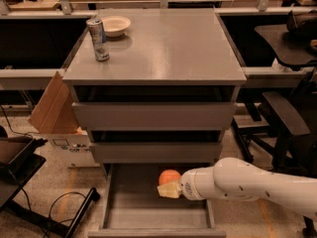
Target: Place orange into bottom drawer
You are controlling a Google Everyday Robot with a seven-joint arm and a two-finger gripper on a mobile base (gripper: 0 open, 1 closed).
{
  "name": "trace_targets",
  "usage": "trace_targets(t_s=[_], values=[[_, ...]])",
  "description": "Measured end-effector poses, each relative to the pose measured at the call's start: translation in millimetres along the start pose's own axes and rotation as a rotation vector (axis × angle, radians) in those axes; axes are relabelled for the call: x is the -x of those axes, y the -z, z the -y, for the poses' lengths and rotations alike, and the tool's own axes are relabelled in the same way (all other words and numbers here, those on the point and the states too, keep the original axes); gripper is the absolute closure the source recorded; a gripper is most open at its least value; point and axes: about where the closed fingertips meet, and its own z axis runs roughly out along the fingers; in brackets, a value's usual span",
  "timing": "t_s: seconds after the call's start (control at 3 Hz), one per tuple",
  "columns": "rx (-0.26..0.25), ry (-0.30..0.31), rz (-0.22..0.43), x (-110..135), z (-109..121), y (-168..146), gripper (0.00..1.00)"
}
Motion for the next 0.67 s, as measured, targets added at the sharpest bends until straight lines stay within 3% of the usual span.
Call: trace_targets(t_s=[0.33, 0.67], values=[[0.0, 0.0, 0.0, 0.1, -0.1, 0.3, 1.0], [0.001, -0.008, -0.014, 1.5, 11.3, -27.4, 1.0]])
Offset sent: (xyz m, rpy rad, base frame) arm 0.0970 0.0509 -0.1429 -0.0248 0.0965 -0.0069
